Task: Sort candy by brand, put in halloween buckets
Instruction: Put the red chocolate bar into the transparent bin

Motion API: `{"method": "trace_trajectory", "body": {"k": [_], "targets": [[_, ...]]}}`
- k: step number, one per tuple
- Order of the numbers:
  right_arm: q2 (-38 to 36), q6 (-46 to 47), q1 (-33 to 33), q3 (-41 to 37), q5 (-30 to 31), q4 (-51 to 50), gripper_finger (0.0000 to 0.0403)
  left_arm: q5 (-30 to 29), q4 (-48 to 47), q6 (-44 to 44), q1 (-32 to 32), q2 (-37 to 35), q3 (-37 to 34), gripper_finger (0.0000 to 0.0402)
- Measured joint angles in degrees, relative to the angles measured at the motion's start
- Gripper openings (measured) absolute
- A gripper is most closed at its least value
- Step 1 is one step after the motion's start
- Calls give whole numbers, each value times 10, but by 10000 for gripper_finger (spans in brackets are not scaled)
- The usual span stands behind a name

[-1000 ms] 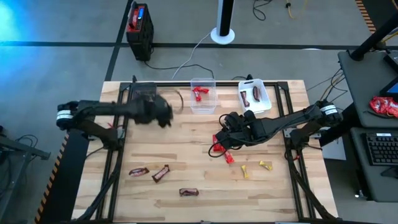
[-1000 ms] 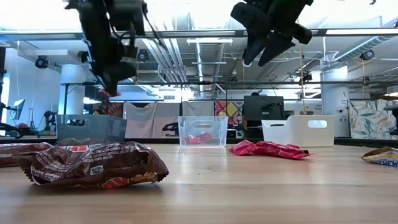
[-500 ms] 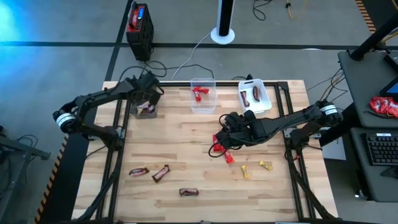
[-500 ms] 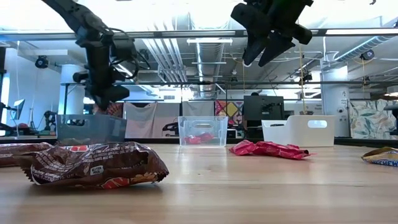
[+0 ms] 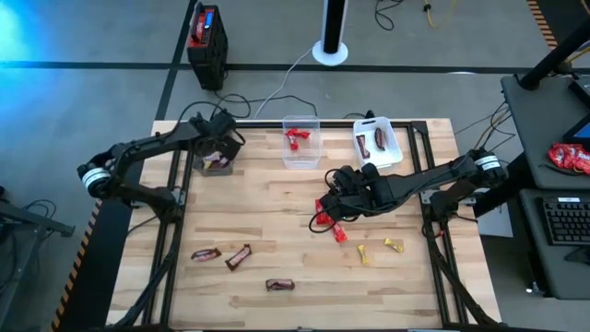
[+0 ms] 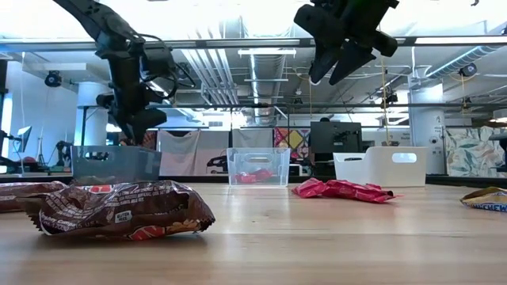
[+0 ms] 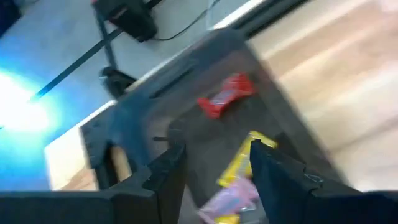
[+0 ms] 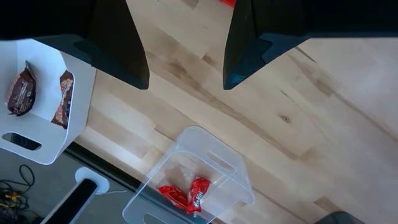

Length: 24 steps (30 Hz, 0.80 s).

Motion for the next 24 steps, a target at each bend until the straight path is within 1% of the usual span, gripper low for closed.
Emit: {"method": "trace_trajectory", "body": {"k": [3, 6, 14, 19, 24], "targets": [[0, 0, 0, 0, 0, 0, 201, 4, 0, -15, -37, -14, -3, 163], [0, -8, 0, 0, 0, 0, 201, 4, 2, -35, -91, -35, -3, 163], [0, -11, 0, -10, 0, 2, 201, 3, 2, -108, -287, -82, -4, 163], [0, -5, -1, -28, 0, 4, 201, 0, 15, -146, -388, -87, -4, 163], [0, 14, -1, -45, -1, 5, 201, -2, 45, -152, -457, -76, -5, 163]]}}
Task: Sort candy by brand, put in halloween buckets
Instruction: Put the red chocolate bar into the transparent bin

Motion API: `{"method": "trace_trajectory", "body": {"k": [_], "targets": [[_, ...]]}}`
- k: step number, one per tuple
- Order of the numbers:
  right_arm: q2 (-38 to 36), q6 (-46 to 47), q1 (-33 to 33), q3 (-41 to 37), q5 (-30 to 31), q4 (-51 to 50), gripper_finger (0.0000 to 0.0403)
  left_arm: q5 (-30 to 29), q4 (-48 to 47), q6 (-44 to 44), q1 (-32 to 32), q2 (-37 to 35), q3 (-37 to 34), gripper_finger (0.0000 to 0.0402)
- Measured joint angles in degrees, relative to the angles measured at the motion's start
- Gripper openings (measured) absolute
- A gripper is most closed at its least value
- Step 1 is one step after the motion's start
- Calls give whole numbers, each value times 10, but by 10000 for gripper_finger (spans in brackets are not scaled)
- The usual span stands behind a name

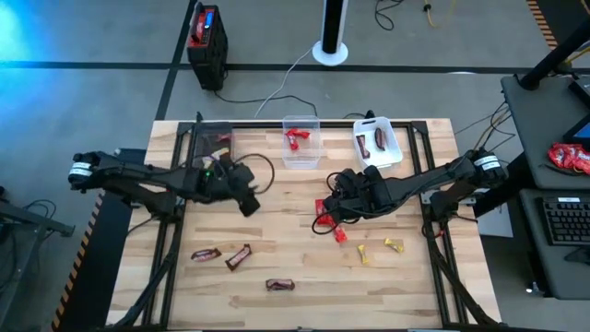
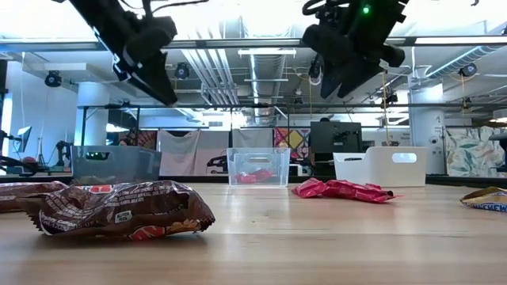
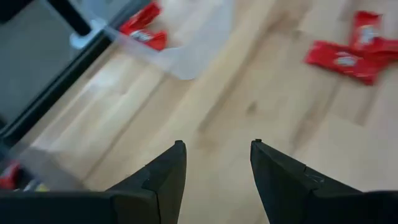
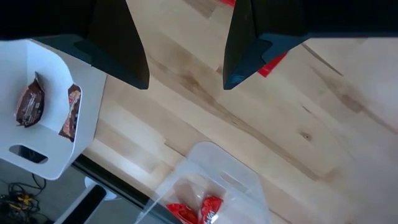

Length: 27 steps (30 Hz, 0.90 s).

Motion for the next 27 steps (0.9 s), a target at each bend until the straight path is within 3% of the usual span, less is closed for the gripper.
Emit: {"method": "trace_trajectory", "body": {"k": [9, 27], "targets": [[0, 13, 0, -8, -4, 4, 201, -1, 28, -10, -42, 22, 0, 163], [0, -3, -17, -8, -45, 16, 201, -1, 45, -10, -44, 94, 0, 163]]}}
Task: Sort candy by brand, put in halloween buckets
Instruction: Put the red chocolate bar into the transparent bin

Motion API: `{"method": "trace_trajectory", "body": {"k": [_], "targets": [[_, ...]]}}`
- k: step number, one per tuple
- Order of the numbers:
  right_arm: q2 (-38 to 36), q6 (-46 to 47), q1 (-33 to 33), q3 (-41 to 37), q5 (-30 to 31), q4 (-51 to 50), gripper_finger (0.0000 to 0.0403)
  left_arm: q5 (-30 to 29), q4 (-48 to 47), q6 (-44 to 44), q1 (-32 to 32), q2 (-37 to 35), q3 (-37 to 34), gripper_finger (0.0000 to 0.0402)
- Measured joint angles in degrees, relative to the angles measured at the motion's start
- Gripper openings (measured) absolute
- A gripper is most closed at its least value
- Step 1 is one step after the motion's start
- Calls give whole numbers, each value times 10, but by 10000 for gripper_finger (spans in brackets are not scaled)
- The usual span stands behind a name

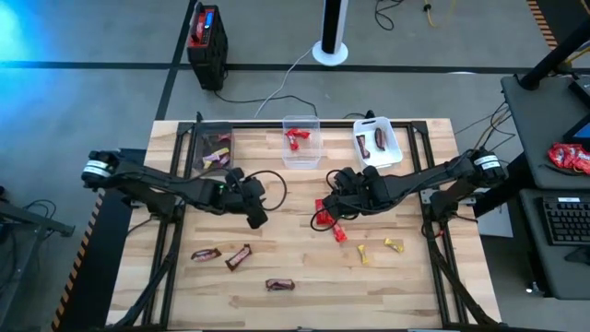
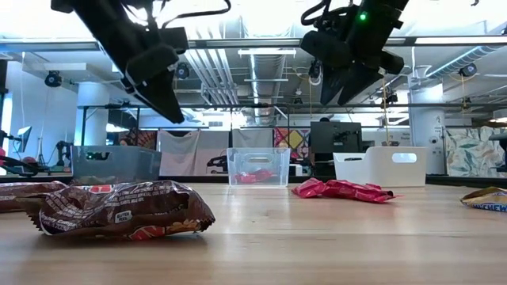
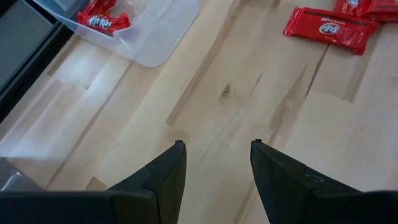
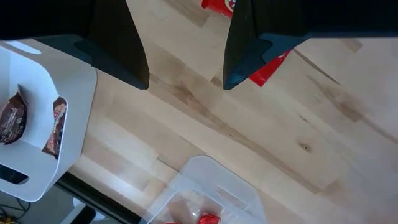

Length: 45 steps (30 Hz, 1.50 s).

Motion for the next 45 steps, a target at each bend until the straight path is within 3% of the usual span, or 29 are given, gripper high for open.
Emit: {"method": "trace_trajectory", "body": {"k": [5, 12, 26, 32, 45], "targets": [[0, 0, 0, 0, -6, 0, 201, 0, 6, 2, 0, 4, 0, 163], [0, -17, 0, 0, -74, 0, 201, 0, 7, 2, 0, 4, 0, 163], [0, -26, 0, 0, -305, 11, 201, 1, 11, 2, 0, 4, 0, 163], [8, -36, -1, 0, -238, 11, 201, 1, 20, 5, 0, 4, 0, 163], [51, -94, 0, -3, -244, 12, 201, 4, 29, -16, -1, 3, 0, 163]]}}
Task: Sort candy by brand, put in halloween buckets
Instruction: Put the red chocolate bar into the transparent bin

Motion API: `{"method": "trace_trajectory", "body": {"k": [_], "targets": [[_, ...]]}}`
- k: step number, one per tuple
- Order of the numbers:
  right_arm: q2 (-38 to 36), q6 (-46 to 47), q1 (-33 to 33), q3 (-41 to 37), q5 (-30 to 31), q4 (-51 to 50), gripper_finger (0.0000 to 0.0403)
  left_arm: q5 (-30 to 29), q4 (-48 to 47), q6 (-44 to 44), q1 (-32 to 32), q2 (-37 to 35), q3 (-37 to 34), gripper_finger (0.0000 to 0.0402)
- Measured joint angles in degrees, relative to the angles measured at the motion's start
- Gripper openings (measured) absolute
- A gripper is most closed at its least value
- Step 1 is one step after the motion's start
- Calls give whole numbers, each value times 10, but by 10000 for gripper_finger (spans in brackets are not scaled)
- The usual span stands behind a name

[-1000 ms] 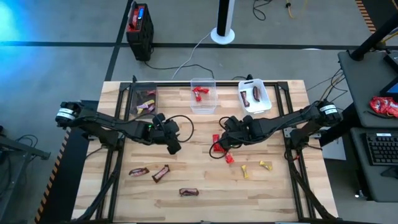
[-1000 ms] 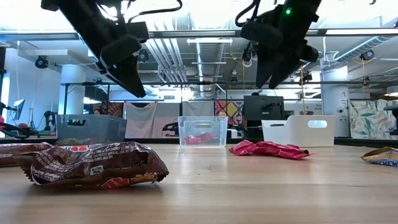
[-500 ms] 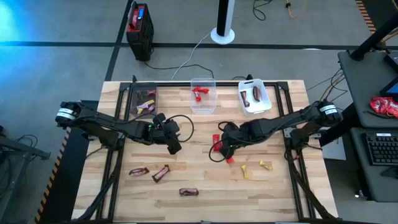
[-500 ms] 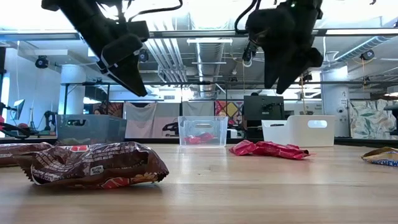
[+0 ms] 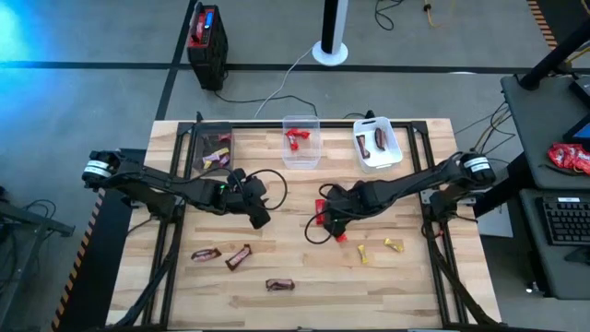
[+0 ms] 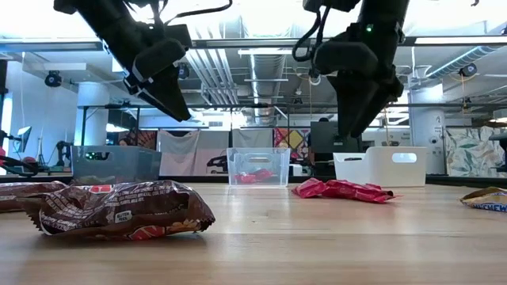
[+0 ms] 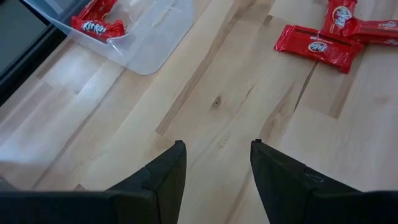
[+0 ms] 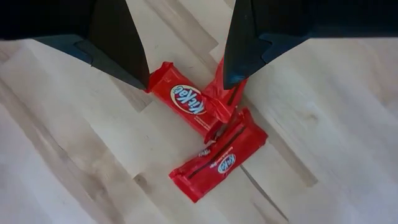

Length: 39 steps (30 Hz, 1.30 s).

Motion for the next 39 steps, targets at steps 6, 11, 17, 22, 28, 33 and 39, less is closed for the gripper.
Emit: {"method": "trace_trajectory", "body": {"k": [6, 11, 17, 22, 28, 33, 39], "targets": [[5, -13, 0, -1, -6, -1, 201, 1, 2, 0, 0, 0, 0, 163], [2, -57, 0, -1, -2, -1, 201, 1, 3, 0, 0, 0, 0, 163], [4, -165, 2, -9, -3, 0, 201, 1, 4, 0, 0, 0, 0, 163], [5, -246, 10, -40, -29, 3, 201, 2, 4, 0, 0, 0, 0, 163], [5, -260, 10, -87, -8, 28, 201, 2, 6, 0, 0, 0, 0, 163], [5, -325, 10, -128, 11, 128, 201, 2, 8, 13, -1, 0, 0, 163], [5, -385, -9, -159, 35, 188, 201, -1, 10, 29, -1, 0, 0, 163]]}}
